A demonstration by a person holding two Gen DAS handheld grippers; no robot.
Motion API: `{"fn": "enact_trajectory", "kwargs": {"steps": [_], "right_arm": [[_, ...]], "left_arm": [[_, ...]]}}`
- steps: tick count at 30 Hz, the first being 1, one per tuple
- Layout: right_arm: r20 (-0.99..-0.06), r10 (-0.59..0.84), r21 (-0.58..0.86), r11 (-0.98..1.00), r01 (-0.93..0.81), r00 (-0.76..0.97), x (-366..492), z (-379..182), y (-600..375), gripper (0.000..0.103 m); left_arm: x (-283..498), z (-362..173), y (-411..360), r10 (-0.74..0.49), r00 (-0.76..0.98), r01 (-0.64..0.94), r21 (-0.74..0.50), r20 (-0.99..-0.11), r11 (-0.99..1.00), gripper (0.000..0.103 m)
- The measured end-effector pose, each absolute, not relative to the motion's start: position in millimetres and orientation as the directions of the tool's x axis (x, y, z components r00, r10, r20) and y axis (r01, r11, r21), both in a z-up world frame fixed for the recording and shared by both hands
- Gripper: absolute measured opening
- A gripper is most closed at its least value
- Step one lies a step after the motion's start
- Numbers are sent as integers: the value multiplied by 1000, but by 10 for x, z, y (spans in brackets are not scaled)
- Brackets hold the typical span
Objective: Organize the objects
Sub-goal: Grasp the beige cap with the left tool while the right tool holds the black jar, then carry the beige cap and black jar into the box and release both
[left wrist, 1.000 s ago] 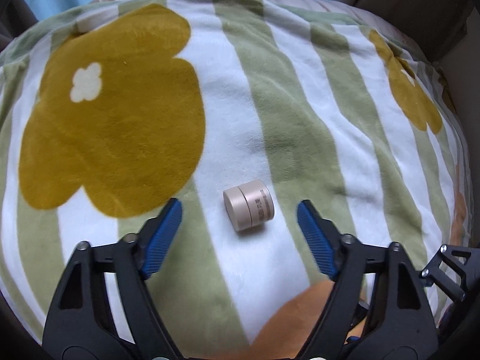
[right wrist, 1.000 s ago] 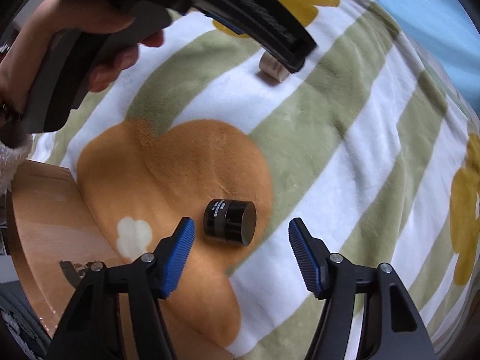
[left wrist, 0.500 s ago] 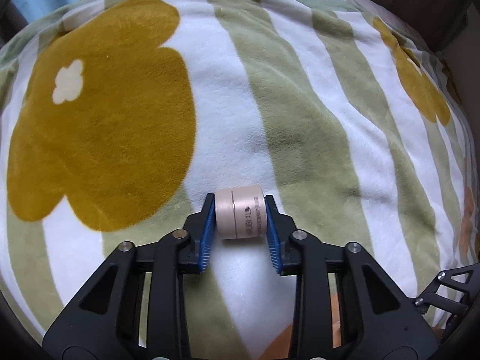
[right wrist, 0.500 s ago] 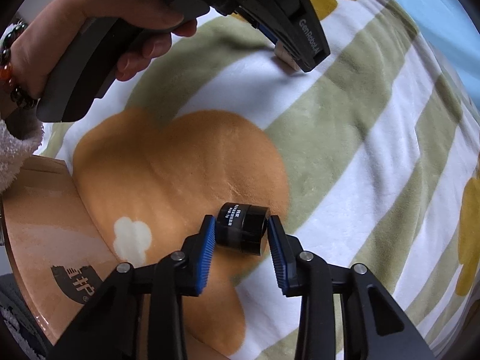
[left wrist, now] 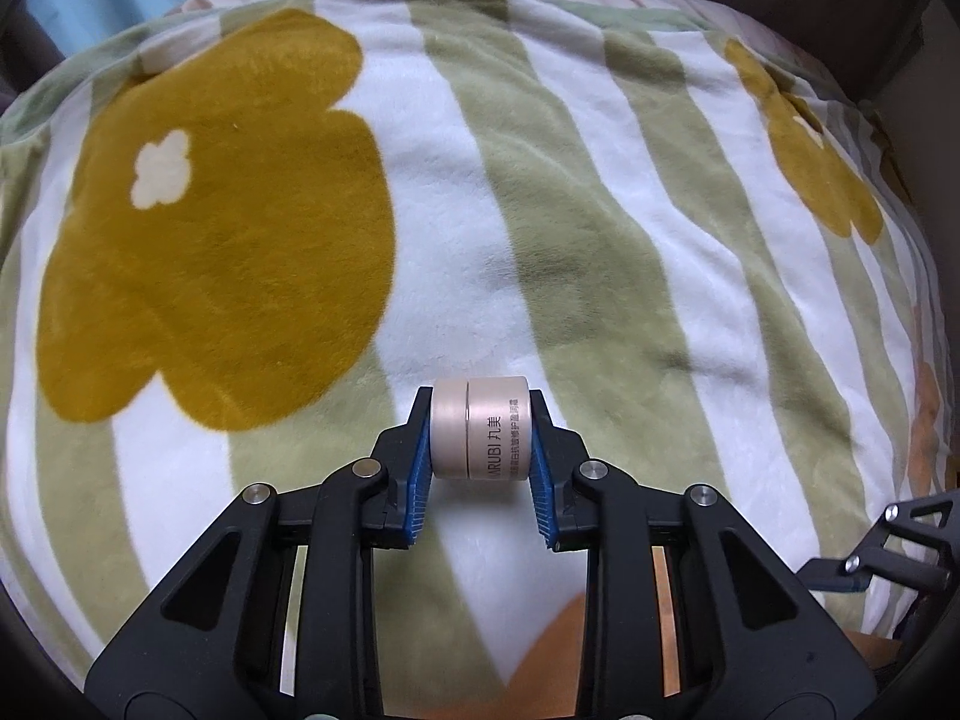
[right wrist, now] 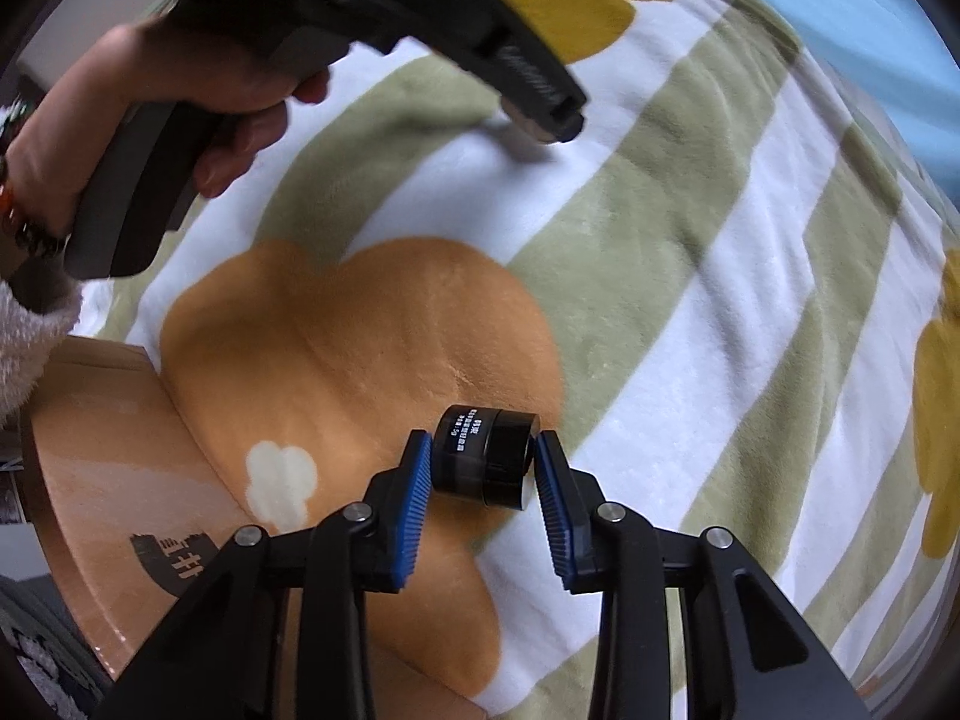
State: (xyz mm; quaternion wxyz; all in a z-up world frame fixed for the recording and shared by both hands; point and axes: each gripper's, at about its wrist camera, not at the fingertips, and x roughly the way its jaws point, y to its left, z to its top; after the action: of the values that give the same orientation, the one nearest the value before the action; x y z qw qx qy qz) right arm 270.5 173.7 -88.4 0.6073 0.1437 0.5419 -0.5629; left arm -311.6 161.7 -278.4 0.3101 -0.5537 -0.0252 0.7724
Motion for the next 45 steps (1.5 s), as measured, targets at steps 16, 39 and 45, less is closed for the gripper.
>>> {"fn": "enact_trajectory", "kwargs": {"steps": [16, 39, 45], "right_arm": [[-740, -634, -449, 222, 865, -222, 2919, -401, 2261, 32], [-689, -702, -420, 184, 889, -180, 3309, -373, 3496, 32], [-704, -687, -407, 183, 895, -180, 3259, -588, 3721, 32]], "left_arm": [[-2606, -2040, 1103, 541, -258, -459, -391, -801, -798, 25], [-758, -1300, 311, 578, -317, -480, -398, -752, -782, 25], [-349, -1406, 382, 588, -274, -490, -416, -761, -766, 25]]}}
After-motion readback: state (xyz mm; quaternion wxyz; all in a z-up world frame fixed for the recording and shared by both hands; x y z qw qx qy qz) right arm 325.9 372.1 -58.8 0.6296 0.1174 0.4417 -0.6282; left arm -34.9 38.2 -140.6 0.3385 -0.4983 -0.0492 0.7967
